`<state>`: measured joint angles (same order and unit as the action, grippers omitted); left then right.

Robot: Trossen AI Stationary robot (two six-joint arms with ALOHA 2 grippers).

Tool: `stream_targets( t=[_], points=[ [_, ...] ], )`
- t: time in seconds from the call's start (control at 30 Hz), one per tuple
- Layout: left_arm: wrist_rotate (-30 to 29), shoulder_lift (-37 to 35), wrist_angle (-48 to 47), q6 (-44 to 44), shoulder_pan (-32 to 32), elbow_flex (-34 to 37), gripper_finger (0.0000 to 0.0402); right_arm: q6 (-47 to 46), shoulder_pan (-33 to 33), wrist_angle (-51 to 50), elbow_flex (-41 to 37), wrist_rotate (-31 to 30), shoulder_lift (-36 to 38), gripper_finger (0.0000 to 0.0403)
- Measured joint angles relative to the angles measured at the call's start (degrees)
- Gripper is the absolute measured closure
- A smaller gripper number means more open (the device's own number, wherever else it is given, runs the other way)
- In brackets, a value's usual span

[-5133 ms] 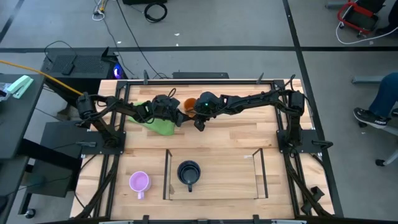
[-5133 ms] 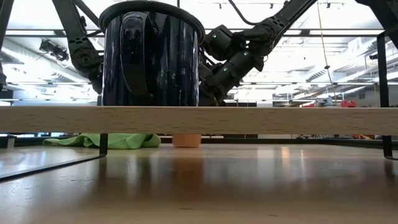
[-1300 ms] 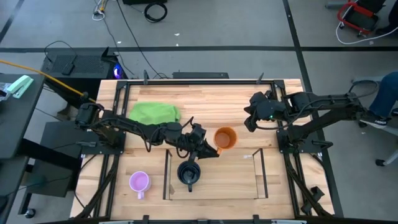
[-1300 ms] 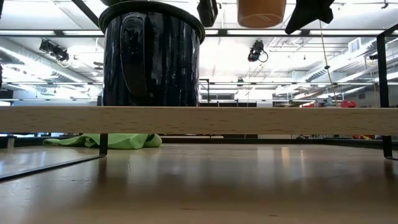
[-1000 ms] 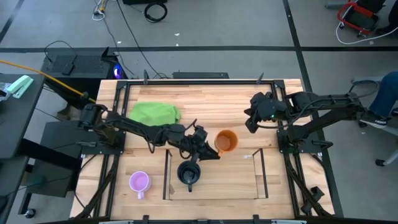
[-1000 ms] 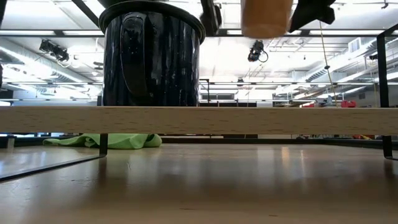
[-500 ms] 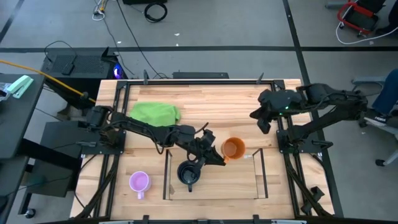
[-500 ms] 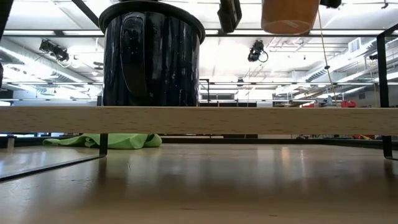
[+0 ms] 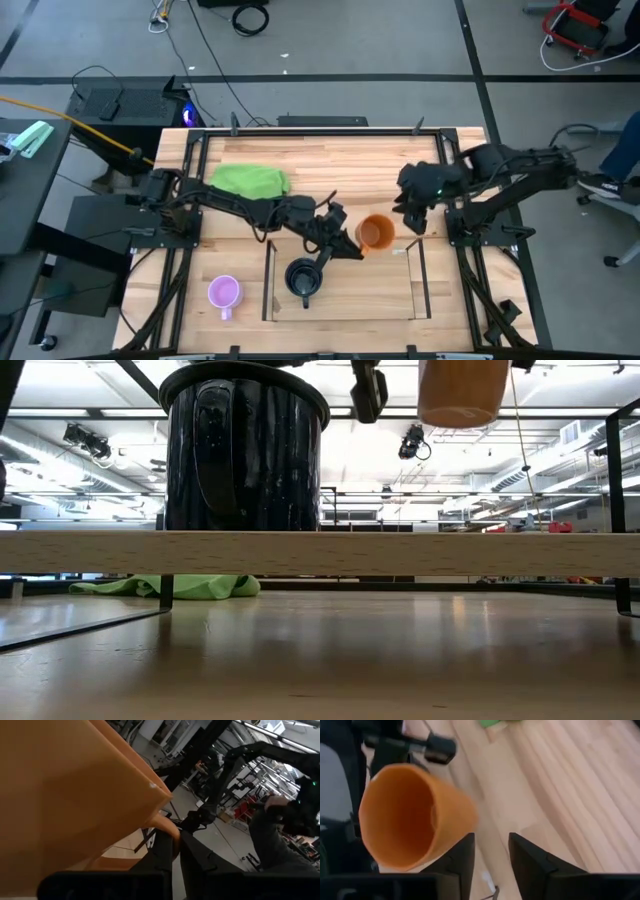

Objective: Stack small to large cups/mugs on shelf
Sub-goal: Put the orange mug on the shelf

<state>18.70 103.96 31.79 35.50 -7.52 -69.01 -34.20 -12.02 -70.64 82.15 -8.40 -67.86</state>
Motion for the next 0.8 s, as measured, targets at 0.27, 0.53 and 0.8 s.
stream_targets(
  t=[0.27, 0.53, 0.8],
  points=[
    [0.4, 0.0, -1.7, 2.0, 1.9, 0.0, 0.038, 1.8, -0.9, -0.5, 0.8, -0.9, -2.9, 0.0264],
    [0.8, 0.0, -2.0, 2.7, 2.6, 0.0, 0.038, 2.6, -0.9, -0.5, 0.8, -2.5, -3.0, 0.0264],
    [1.0, 0.0, -2.6, 2.9, 3.0, 0.0, 0.038, 3.9, -0.9, 0.0, 0.9, -2.7, -4.9, 0.0264]
  ],
)
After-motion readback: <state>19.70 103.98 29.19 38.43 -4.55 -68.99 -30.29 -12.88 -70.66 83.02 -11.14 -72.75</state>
